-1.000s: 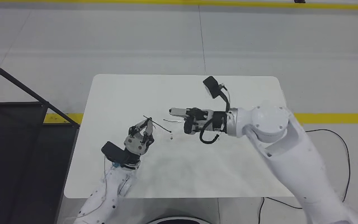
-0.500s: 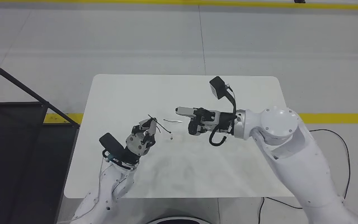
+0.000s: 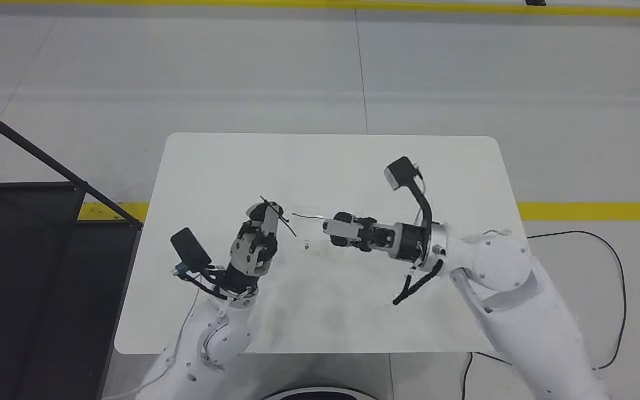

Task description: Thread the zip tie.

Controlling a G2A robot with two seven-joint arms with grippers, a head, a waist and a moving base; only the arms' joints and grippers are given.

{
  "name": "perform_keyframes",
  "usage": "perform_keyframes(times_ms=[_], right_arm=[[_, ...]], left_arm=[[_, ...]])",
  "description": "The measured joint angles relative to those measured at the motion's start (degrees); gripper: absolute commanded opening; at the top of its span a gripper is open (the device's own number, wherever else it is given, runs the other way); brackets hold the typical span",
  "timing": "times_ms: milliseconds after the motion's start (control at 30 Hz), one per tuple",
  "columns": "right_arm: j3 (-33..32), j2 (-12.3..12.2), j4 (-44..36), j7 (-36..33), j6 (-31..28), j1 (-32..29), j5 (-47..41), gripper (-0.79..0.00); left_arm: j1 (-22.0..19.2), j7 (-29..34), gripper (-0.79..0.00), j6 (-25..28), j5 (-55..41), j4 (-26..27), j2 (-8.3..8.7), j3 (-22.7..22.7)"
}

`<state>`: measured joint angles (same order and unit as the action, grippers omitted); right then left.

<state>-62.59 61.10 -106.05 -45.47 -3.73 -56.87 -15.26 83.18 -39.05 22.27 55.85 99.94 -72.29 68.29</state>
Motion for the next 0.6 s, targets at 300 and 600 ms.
perform_keyframes(times_ms=[300,600], right_arm=[[0.0,0.0,0.0,0.8,-0.3,-0.2,0.2,0.000],[1.6,0.3,-0.1,4.0,-8.5,-1.9,8.3,-0.003]], left_arm=[[0.1,-0.1,-0.785,-0.2,0.3,0.1,-0.03,-0.2],[-0.1,4.0,-0.785,-0.9,-8.1,2.2,-0.67,-0.9]])
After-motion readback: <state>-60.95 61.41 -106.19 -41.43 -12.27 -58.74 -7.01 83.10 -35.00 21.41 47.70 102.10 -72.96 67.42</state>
